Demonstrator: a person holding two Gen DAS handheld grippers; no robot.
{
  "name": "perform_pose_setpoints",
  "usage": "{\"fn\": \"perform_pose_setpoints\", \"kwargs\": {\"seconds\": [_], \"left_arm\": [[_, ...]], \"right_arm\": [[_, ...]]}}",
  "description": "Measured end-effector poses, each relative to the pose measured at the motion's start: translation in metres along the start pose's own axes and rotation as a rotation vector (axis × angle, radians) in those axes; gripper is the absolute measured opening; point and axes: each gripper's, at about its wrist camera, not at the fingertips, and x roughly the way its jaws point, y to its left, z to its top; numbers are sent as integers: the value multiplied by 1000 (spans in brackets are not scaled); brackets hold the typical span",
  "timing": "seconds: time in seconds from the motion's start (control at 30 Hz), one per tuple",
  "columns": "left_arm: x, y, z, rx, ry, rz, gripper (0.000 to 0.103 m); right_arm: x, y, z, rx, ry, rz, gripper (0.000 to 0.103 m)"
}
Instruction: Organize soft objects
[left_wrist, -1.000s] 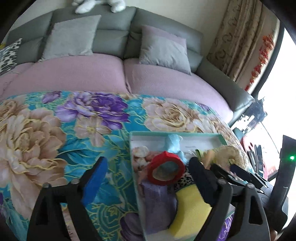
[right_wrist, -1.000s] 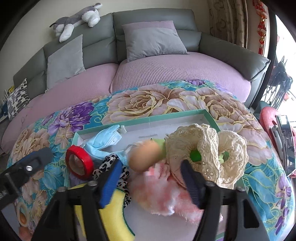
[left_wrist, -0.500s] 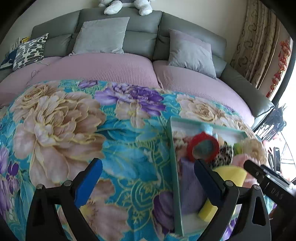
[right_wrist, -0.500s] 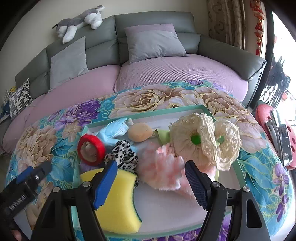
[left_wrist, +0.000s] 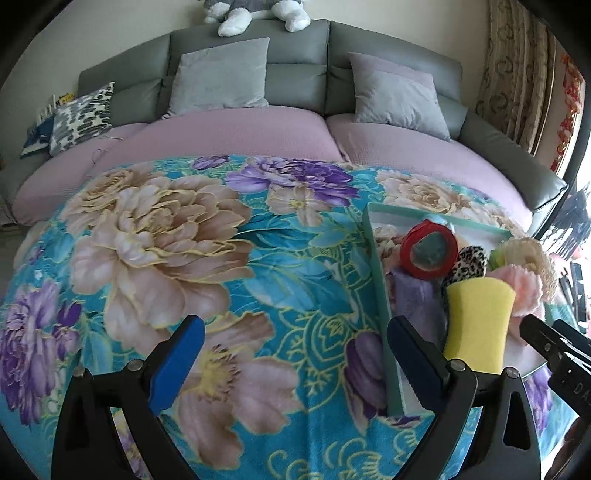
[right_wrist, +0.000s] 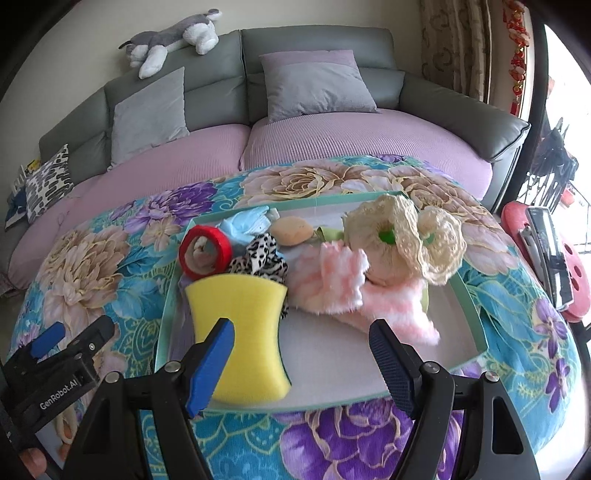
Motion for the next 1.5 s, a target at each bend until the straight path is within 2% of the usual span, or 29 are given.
{"fn": "perform_pose_setpoints", "kwargs": {"seconds": [0.57,1.5], "left_arm": [[-15,11,-42,65,57,124,99],[-13,22,-51,53,80,157,99]], "right_arm": [[-10,22,-41,-74,31,29,78],[4,32,-57,-107,60,29,79]]}}
